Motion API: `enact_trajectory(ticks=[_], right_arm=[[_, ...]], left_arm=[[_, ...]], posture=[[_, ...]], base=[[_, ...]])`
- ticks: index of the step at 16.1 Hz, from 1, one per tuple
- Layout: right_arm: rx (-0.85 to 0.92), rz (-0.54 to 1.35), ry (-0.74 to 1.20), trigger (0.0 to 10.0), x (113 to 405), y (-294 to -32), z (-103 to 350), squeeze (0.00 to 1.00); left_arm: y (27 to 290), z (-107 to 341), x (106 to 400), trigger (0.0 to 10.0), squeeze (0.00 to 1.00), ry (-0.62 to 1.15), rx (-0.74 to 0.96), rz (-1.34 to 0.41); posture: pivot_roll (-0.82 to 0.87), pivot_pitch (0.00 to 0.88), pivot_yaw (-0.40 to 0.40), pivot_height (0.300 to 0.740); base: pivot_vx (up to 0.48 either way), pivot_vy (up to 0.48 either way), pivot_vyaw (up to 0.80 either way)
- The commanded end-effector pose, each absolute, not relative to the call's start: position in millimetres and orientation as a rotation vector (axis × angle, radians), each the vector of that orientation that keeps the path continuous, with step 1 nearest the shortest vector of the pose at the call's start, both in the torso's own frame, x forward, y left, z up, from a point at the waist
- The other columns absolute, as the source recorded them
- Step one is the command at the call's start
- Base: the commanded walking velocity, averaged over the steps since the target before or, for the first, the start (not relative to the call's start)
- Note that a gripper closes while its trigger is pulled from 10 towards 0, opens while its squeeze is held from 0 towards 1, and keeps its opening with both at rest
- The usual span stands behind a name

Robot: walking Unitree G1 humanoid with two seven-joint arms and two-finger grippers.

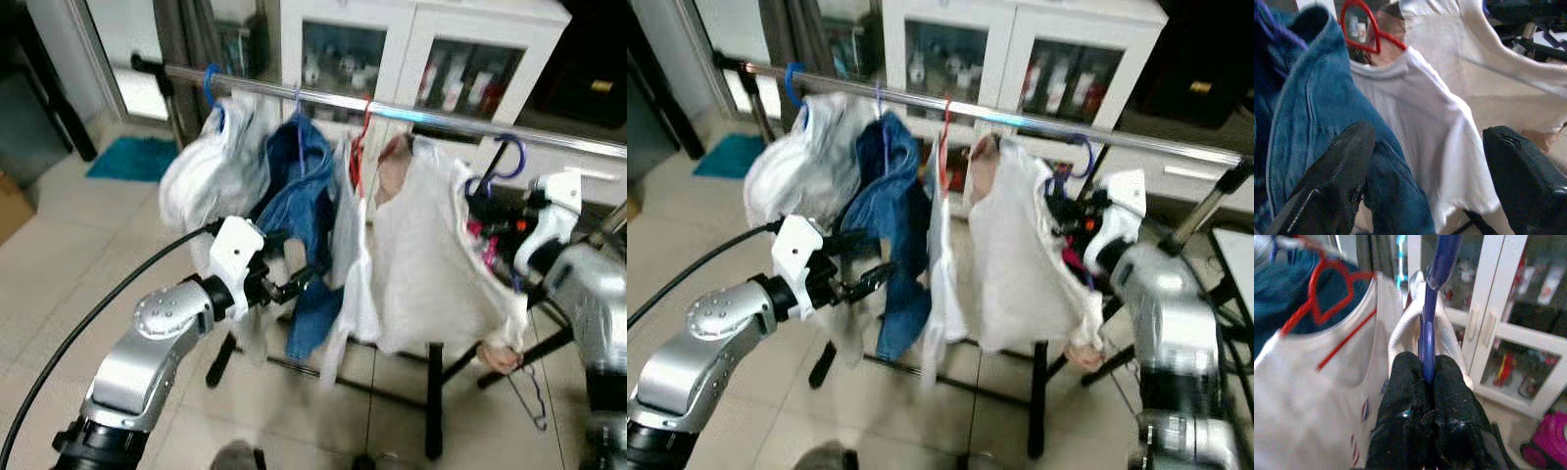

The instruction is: Hang hanger

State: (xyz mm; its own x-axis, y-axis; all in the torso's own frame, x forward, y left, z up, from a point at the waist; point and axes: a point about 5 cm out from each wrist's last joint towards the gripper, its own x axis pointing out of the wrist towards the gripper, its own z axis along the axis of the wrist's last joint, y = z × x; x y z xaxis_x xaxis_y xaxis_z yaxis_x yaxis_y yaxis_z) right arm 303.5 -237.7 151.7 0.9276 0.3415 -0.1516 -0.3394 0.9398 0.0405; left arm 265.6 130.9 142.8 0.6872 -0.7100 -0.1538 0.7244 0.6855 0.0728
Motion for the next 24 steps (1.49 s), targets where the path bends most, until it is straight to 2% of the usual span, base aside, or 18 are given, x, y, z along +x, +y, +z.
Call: enact_trajectory(ticks=[1, 7, 14, 15, 17, 19, 24], right_arm=[[0.004, 0.333, 0.153, 0.0, 298, -235, 155, 0.00], [0.051, 0.192, 0.206, 0.0, 262, -204, 130, 0.00], [0.065, 0.096, 0.274, 0.0, 243, -184, 115, 0.00], [0.072, 0.116, 0.286, 10.0, 241, -179, 115, 0.00], [0.057, 0.140, 0.297, 10.0, 240, -174, 115, 0.00], [0.083, 0.123, 0.297, 10.0, 239, -174, 116, 0.00], [0.006, 0.147, 0.220, 10.0, 247, -168, 132, 0.00]], left_arm=[[131, 142, 263, 10.0, 0.00, 0.119, 0.143, -0.803], [137, 138, 260, 10.0, 0.00, 0.125, 0.137, -0.781], [136, 135, 257, 10.0, 0.00, 0.124, 0.132, -0.768], [135, 134, 256, 10.0, 0.00, 0.126, 0.117, -0.770], [133, 134, 255, 10.0, 0.00, 0.116, 0.102, -0.780], [133, 134, 255, 10.0, 0.00, 0.115, 0.097, -0.780], [135, 129, 259, 10.0, 0.00, 0.141, 0.123, -0.747]], posture=[[0.04, 0.000, -0.033, 0.740], [0.04, 0.000, -0.059, 0.740], [0.04, 0.000, -0.068, 0.740], [0.04, 0.000, -0.066, 0.740], [0.03, 0.000, -0.069, 0.740], [0.04, 0.000, -0.071, 0.740], [0.04, 0.000, -0.076, 0.740]], base=[[-0.304, 0.000, 0.00], [-0.308, 0.000, 0.00], [-0.248, 0.000, 0.00], [0.000, 0.000, 0.00], [0.000, 0.240, 0.00], [0.000, 0.480, -0.74], [0.000, 0.362, -0.57]])
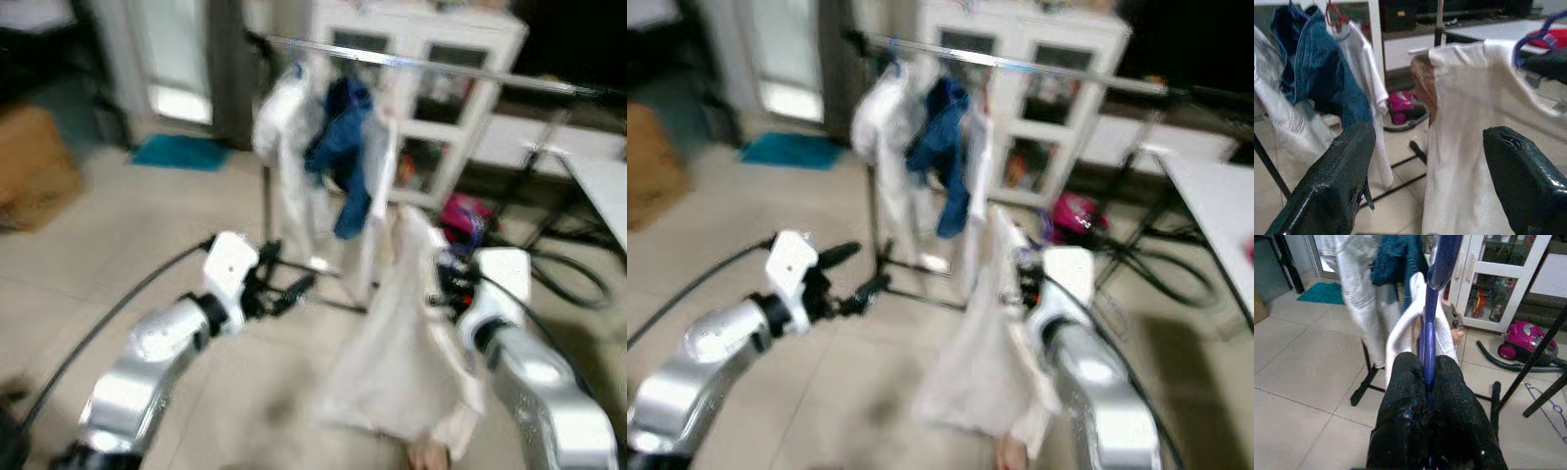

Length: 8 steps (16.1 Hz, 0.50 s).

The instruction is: Hang hanger

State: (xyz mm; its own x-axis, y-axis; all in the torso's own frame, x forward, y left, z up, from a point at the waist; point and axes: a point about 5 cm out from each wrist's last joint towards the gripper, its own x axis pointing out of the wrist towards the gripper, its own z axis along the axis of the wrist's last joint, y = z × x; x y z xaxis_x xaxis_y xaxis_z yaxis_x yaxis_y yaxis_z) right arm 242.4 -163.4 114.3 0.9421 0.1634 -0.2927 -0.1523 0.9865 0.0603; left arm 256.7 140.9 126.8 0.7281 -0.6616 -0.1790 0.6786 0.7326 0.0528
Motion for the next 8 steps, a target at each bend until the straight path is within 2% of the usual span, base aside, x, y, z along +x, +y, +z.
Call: enact_trajectory(ticks=[1, 2, 3, 4, 8], right_arm=[[-0.001, 0.153, 0.201, 10.0, 250, -166, 136, 0.00], [-0.004, 0.196, 0.180, 10.0, 254, -158, 141, 0.00], [-0.027, 0.260, 0.160, 10.0, 259, -149, 147, 0.00], [-0.045, 0.289, 0.146, 10.0, 263, -144, 151, 0.00], [-0.137, 0.384, 0.091, 10.0, 274, -130, 168, 0.00]], left_arm=[[134, 127, 261, 10.0, 0.00, 0.158, 0.118, -0.744], [132, 123, 265, 10.0, 0.00, 0.189, 0.100, -0.756], [125, 121, 271, 10.0, 0.92, 0.231, -0.017, -0.778], [120, 122, 276, 10.0, 1.00, 0.241, -0.076, -0.797], [91, 138, 302, 10.0, 1.00, 0.218, -0.168, -0.913]], posture=[[0.04, 0.000, -0.078, 0.740], [0.04, 0.000, -0.084, 0.740], [0.04, 0.000, -0.084, 0.740], [0.04, 0.000, -0.093, 0.740], [0.03, 0.000, -0.107, 0.740]], base=[[0.000, 0.000, 0.00], [0.000, 0.000, 0.00], [0.000, 0.000, 0.00], [0.000, 0.000, 0.00], [0.000, 0.000, 0.00]])
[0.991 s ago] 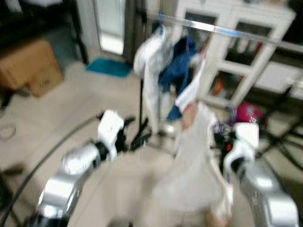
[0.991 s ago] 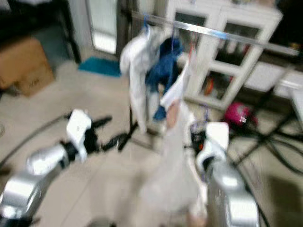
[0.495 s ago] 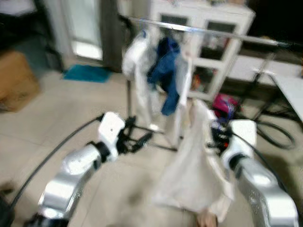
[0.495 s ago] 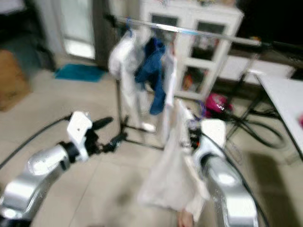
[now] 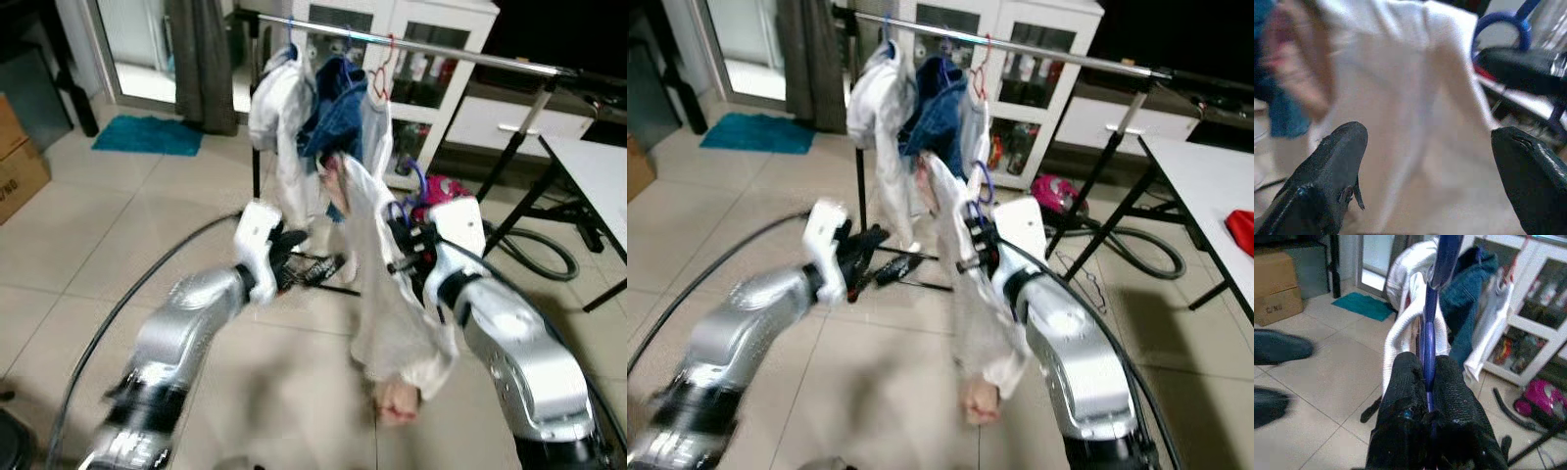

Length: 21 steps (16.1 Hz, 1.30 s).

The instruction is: Hang hanger

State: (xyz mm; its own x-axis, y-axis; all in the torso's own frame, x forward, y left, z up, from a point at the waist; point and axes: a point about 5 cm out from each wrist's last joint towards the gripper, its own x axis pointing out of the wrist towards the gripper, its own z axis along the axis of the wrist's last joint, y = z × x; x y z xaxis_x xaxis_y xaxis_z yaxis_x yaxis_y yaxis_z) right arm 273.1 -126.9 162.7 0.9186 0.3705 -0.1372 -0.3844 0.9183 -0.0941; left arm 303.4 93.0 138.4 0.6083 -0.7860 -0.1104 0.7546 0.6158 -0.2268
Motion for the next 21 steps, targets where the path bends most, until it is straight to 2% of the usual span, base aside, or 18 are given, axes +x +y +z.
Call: enact_trajectory(ticks=[1, 2, 3, 4, 5, 8, 10, 19, 21], right_arm=[[-0.140, 0.390, 0.083, 10.0, 275, -128, 171, 0.00], [-0.143, 0.404, 0.076, 10.0, 275, -124, 173, 0.00], [-0.144, 0.411, 0.073, 10.0, 274, -122, 174, 0.00], [-0.146, 0.410, 0.073, 10.0, 274, -122, 174, 0.00], [-0.148, 0.402, 0.076, 10.0, 274, -121, 174, 0.00], [-0.098, 0.397, 0.078, 10.0, 273, -119, 175, 0.00], [-0.035, 0.412, 0.074, 10.0, 271, -115, 178, 0.00], [0.023, 0.433, 0.059, 10.0, 271, -109, 187, 0.00], [0.024, 0.435, 0.059, 10.0, 272, -108, 188, 0.00]], left_arm=[[88, 141, 309, 10.0, 1.00, 0.214, -0.190, -0.897], [83, 145, 315, 10.0, 1.00, 0.197, -0.215, -0.913], [78, 152, 317, 10.0, 0.75, 0.172, -0.251, -0.963], [75, 156, 316, 10.0, 0.18, 0.161, -0.267, -0.995], [70, 162, 314, 10.0, 0.00, 0.150, -0.281, -1.048], [68, 153, 324, 10.0, 0.00, 0.195, -0.233, -0.974], [71, 147, 336, 0.0, 0.00, 0.237, -0.213, -0.892], [55, 149, 341, 0.0, 0.00, 0.237, -0.231, -0.932], [56, 146, 345, 0.0, 0.00, 0.242, -0.210, -0.890]], posture=[[0.03, 0.000, -0.105, 0.740], [0.02, 0.000, -0.096, 0.740], [0.02, 0.000, -0.087, 0.740], [0.02, 0.000, -0.087, 0.740], [0.01, 0.000, -0.075, 0.740], [0.01, 0.000, -0.062, 0.740], [0.00, 0.000, -0.047, 0.740], [0.00, 0.000, -0.031, 0.740], [0.00, 0.000, -0.031, 0.740]], base=[[0.000, 0.000, 0.00], [0.000, 0.000, 0.00], [0.000, 0.000, 0.00], [0.000, 0.000, 0.00], [0.000, 0.000, 0.00], [0.000, 0.000, 0.00], [0.000, 0.000, 0.00], [0.000, 0.000, 0.00], [0.000, 0.000, 0.00]])
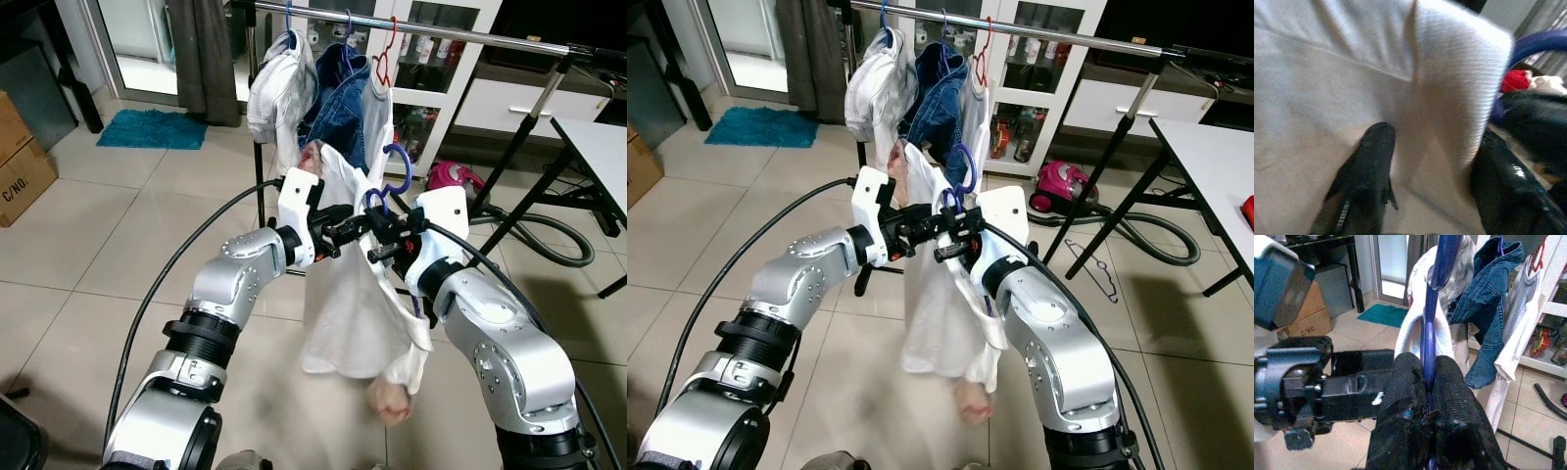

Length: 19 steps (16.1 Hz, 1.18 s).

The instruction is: Hang hanger

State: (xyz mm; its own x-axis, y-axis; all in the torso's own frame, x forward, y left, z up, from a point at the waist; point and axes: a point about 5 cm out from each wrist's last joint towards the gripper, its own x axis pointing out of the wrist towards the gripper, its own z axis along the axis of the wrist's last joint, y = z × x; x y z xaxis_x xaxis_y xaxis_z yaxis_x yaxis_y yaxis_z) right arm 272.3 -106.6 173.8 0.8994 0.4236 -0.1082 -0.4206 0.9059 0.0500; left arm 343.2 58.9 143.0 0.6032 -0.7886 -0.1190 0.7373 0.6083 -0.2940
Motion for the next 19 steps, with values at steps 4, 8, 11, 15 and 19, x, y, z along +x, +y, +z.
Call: enact_trajectory(ticks=[4, 8, 11, 15, 19], right_arm=[[0.037, 0.429, 0.052, 10.0, 275, -107, 192, 0.00], [0.055, 0.432, 0.053, 10.0, 277, -106, 193, 0.00], [0.078, 0.430, 0.055, 10.0, 278, -105, 194, 0.00], [0.114, 0.395, 0.059, 10.0, 283, -108, 196, 0.00], [0.145, 0.361, 0.065, 10.0, 291, -109, 199, 0.00]], left_arm=[[59, 146, 348, 0.0, 0.00, 0.240, -0.219, -0.865], [46, 148, 338, 0.0, 0.00, 0.255, -0.275, -0.987], [41, 149, 334, 0.0, 0.00, 0.257, -0.264, -1.033], [33, 158, 314, 0.0, 0.00, 0.253, -0.253, -1.190], [27, 159, 296, 0.0, 0.00, 0.283, -0.255, -1.283]], posture=[[0.00, 0.000, -0.030, 0.740], [0.00, 0.000, -0.030, 0.740], [-0.01, 0.000, -0.024, 0.740], [-0.01, 0.000, -0.029, 0.740], [0.00, 0.000, -0.040, 0.740]], base=[[0.000, 0.000, 0.00], [0.000, 0.000, 0.00], [0.000, 0.000, 0.00], [0.000, 0.000, 0.00], [0.000, 0.000, 0.00]])
